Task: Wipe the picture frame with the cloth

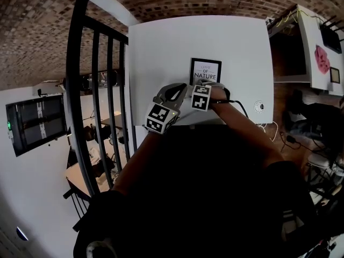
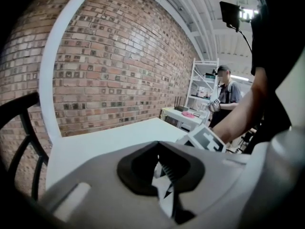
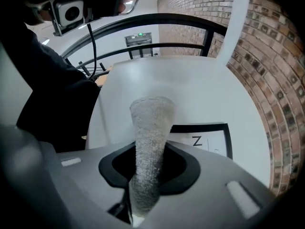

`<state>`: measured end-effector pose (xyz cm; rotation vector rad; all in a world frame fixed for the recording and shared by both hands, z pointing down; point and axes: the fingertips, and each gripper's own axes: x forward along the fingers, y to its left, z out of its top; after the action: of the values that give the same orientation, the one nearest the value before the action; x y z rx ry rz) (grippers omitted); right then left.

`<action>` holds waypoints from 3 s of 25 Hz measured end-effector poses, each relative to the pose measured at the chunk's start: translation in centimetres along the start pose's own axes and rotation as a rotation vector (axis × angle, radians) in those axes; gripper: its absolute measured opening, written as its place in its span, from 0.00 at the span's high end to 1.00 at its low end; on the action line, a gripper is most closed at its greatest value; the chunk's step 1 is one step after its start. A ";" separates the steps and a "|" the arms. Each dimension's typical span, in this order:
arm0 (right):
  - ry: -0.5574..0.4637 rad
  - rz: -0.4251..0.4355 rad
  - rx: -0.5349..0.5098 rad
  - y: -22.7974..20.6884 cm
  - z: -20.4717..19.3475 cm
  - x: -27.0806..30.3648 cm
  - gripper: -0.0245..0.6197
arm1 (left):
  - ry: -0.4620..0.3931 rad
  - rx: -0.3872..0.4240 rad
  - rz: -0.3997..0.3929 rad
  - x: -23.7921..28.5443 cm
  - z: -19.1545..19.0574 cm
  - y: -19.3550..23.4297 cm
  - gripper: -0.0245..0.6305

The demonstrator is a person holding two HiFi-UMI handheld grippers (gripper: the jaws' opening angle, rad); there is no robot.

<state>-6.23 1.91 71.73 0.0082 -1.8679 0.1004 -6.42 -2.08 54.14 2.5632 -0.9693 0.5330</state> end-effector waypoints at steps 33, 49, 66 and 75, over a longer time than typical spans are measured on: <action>0.067 0.032 0.033 0.5 -8.9 -1.7 0.80 | 0.006 0.027 -0.054 2.5 0.5 -2.3 0.96; -0.035 -0.034 0.255 -2.8 -13.9 -6.2 0.80 | -0.010 0.018 -0.049 2.8 1.0 -1.7 0.96; -1.163 -0.424 0.288 -6.4 0.3 -31.1 0.81 | -0.350 0.049 -0.118 0.0 11.6 -3.8 0.96; -1.222 -0.446 0.305 -6.1 1.1 -32.9 0.81 | -0.376 0.044 -0.161 -0.5 13.8 -4.5 0.96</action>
<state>2.82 -5.73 40.39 0.8607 -2.9812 0.0712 -0.61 -4.71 41.12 2.8088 -0.8586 0.0258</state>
